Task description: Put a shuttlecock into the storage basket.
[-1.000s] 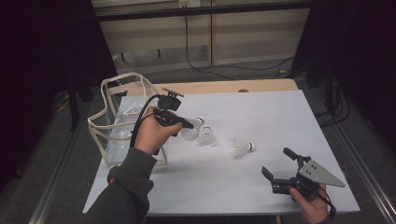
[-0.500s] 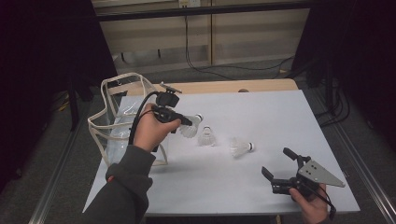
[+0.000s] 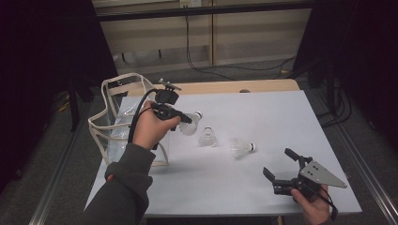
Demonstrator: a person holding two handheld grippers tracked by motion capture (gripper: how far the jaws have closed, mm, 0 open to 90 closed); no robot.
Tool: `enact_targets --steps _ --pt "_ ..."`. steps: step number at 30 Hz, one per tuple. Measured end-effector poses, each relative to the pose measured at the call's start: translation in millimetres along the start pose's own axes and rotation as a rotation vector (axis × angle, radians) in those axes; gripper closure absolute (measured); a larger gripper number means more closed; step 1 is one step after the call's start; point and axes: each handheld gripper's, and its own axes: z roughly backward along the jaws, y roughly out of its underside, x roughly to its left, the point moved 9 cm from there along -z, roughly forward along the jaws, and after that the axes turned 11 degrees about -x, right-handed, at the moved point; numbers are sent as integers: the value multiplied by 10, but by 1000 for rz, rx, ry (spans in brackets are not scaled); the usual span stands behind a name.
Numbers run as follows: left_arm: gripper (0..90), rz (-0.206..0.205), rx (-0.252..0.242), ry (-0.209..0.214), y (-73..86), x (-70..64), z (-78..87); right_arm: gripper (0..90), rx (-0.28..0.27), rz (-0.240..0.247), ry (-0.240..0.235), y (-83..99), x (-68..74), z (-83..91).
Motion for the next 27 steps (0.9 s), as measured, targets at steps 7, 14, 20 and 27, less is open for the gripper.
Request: enact_targets --steps 7,14,20,27 --pt "888 5 -2 -6 -25 5 6 10 0 2 -1 0 1 1" --pt "888 3 -5 -15 -55 14 19 10 0 2 -2 -1 4 -1" --pt "888 6 -8 -22 -83 34 32 10 0 3 -2 -3 5 1" --pt "888 8 -9 -33 -123 67 67 10 -1 4 -2 -5 4 1"
